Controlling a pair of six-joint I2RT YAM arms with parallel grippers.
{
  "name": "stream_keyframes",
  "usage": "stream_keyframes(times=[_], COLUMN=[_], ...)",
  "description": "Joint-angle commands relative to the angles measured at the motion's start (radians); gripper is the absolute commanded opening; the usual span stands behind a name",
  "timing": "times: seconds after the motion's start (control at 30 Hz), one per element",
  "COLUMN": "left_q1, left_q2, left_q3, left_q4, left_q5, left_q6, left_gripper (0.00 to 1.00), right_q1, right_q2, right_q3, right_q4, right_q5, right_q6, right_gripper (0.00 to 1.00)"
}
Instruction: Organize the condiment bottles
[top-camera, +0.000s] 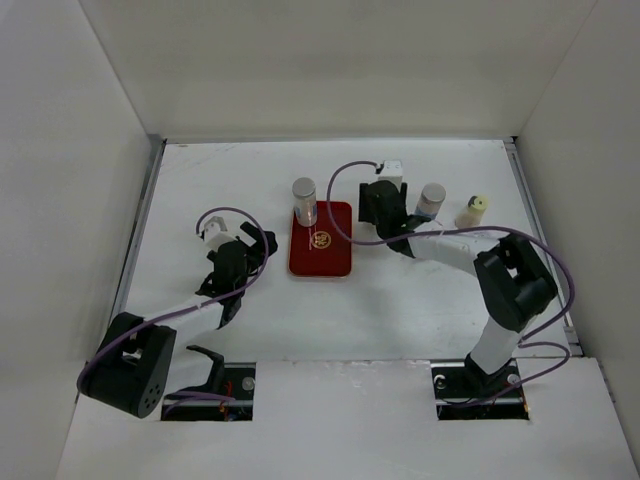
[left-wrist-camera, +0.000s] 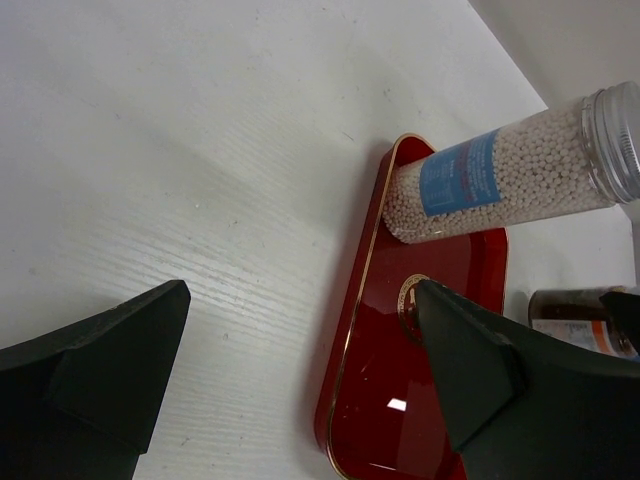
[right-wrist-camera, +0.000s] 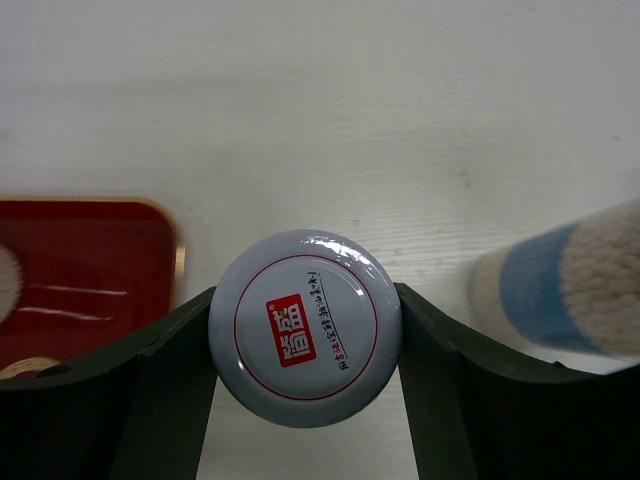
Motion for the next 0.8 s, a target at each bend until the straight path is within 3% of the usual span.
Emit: stream_keyframes(times=[0.0, 0.5, 0.77], left_q1=[-0.003, 0.008, 0.009], left_q2=[0.004, -0.010, -0.001], left_q3=[0.005, -0.004, -0.001], left_q4=[0.052, 0.053, 0.053], left_q5=[0.017, 0.012, 0.024], left_q6=[-0.010, -0.013, -0.013], left_gripper=[1.00, 1.00, 1.00], right_q1=[0.088, 0.151, 0.151], right_q2=[-0.051, 0.209, 0.134], right_q3=[0.079, 0.305, 0.270], right_q4=[0.190, 0.188, 0.179], right_q5=[-0.030, -0.113, -0.115], right_q6=[-0.032, 0.004, 0.013], right_gripper=[0.49, 0.52, 0.82])
